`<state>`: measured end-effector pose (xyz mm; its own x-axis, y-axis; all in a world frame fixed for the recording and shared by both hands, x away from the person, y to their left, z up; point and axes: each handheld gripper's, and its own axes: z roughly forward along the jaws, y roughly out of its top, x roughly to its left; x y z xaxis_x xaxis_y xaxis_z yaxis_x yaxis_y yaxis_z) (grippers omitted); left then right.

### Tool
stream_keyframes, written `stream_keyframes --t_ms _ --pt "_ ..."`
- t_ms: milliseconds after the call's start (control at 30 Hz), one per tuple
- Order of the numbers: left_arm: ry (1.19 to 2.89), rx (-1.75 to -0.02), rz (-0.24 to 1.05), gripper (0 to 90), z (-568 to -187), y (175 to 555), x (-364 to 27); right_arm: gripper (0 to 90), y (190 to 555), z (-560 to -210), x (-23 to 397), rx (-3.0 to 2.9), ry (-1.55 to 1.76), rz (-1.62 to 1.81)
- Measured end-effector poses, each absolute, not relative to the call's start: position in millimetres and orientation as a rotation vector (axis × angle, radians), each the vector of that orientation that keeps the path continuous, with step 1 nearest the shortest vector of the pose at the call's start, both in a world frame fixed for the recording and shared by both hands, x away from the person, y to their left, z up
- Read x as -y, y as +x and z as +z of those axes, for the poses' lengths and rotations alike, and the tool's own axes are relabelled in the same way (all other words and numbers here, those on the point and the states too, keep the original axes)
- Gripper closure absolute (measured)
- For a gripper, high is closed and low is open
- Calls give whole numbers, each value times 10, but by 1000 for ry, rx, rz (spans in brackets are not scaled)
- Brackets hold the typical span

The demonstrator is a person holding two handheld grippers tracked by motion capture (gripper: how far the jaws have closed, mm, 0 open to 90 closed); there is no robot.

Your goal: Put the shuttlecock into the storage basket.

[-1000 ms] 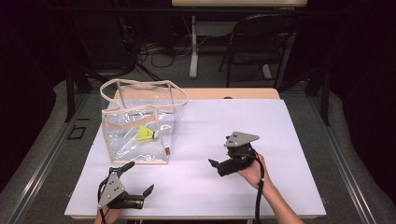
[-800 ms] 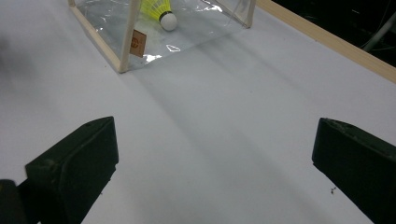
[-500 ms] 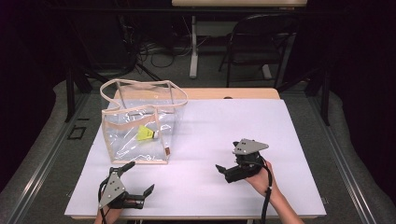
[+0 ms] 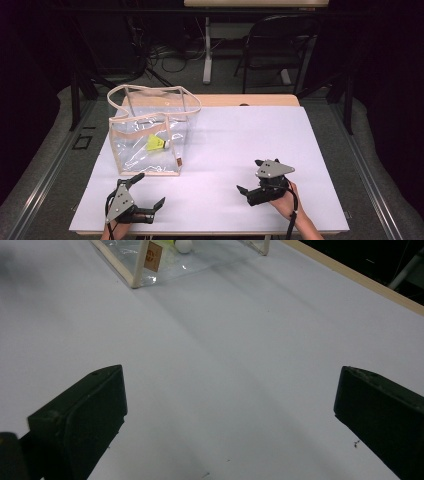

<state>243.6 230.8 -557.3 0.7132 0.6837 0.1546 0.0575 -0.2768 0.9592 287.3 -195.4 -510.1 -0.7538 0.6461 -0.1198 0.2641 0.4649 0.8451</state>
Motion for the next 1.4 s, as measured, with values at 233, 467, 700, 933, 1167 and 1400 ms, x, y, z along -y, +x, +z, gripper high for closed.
stream_keyframes --t_ms 233,467,700,933,1167,1400 --pt "1767 -591 678 0 -5571 2432 -2310 0 2785 -5184 2008 -2278 749 1216" --pt "1768 -592 679 0 -5570 2432 -2315 0 2705 -5248 2046 -2259 737 1221" --pt "1768 -591 677 0 -5573 2433 -2311 0 2619 -5313 2100 -2246 743 1220" --pt "1770 -592 677 0 -5576 2433 -2311 2 2508 -5354 2152 -2206 739 1227" --pt "1774 -589 675 0 -5578 2433 -2303 4 2423 -5398 2197 -2151 761 1253" --pt "1776 -581 674 0 -5577 2432 -2296 0 2399 -5445 2201 -2151 761 1261"
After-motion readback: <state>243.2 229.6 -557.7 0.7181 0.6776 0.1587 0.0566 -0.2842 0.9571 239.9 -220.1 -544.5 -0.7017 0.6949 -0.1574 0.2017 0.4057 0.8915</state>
